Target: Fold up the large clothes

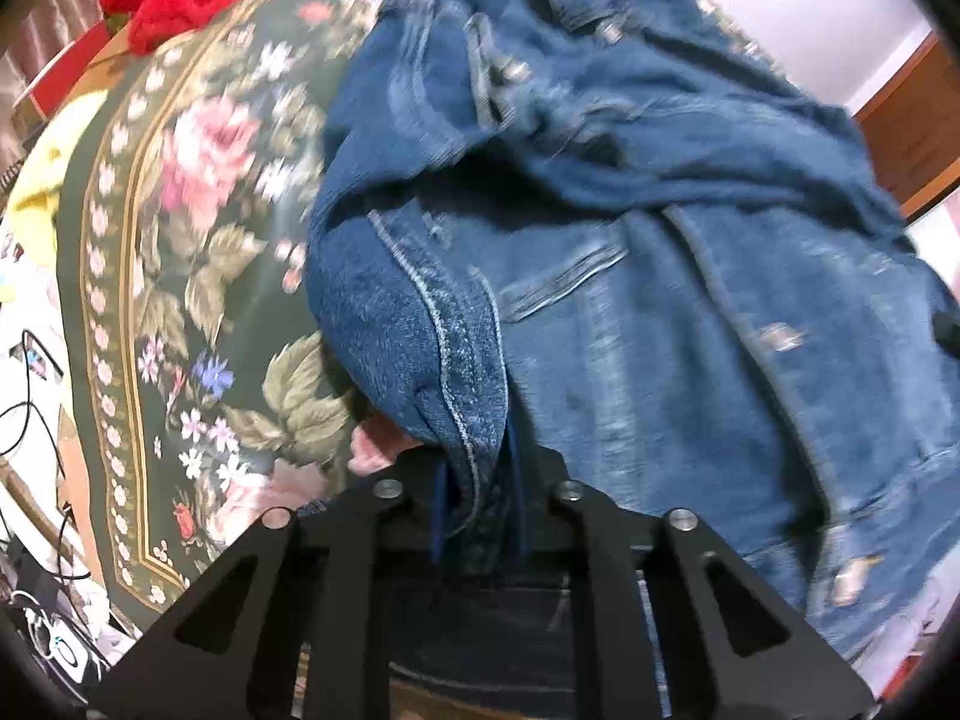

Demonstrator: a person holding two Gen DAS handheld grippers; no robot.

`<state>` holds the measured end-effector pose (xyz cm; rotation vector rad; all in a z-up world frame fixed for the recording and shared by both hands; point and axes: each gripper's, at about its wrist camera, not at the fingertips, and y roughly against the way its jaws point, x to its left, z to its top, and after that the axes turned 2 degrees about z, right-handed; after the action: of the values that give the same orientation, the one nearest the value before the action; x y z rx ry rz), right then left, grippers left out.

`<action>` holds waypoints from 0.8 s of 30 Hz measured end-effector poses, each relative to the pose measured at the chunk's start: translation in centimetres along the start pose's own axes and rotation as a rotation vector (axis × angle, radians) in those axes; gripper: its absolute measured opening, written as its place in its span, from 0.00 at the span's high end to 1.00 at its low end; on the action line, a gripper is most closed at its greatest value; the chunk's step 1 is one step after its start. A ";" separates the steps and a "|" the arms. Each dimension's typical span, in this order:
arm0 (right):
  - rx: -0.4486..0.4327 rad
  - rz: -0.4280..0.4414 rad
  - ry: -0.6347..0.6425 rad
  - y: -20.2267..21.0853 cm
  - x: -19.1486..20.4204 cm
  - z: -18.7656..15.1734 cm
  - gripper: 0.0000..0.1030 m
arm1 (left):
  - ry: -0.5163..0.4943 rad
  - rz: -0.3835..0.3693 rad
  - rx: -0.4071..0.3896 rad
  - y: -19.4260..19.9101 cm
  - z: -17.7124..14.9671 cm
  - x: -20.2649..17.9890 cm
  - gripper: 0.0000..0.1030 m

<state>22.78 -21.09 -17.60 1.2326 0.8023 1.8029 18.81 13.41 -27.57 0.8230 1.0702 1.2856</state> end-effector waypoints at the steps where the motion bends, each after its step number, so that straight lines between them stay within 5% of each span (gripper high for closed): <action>1: -0.008 0.013 -0.004 0.0 0.0 0.2 0.87 | -0.006 -0.008 -0.014 0.7 0.4 -0.5 0.87; 8: -0.133 0.099 -0.014 2.7 -0.1 4.3 0.91 | -0.068 -0.111 -0.149 6.5 5.4 -3.0 0.87; 14: -0.205 0.087 -0.045 3.0 -1.4 9.7 0.92 | 0.031 -0.253 -0.218 8.6 13.6 -1.7 0.87; 16: -0.215 0.091 -0.073 2.8 -2.4 11.6 0.92 | 0.052 -0.237 -0.250 8.6 15.8 -0.9 0.87; 19: -0.238 0.080 -0.138 1.5 -4.9 15.1 0.92 | 0.103 -0.093 -0.294 6.2 19.8 0.5 0.87; 21: -0.246 0.004 -0.171 -0.6 -6.9 17.4 0.93 | 0.166 -0.023 -0.262 3.0 22.0 2.3 0.86; 24: -0.206 -0.066 -0.185 -4.7 -9.5 19.3 0.92 | 0.262 -0.035 -0.159 -2.0 23.9 4.0 0.86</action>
<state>44.25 -25.78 -19.43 1.2025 0.5329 1.6450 41.85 19.22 -22.29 0.5241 1.1648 1.4564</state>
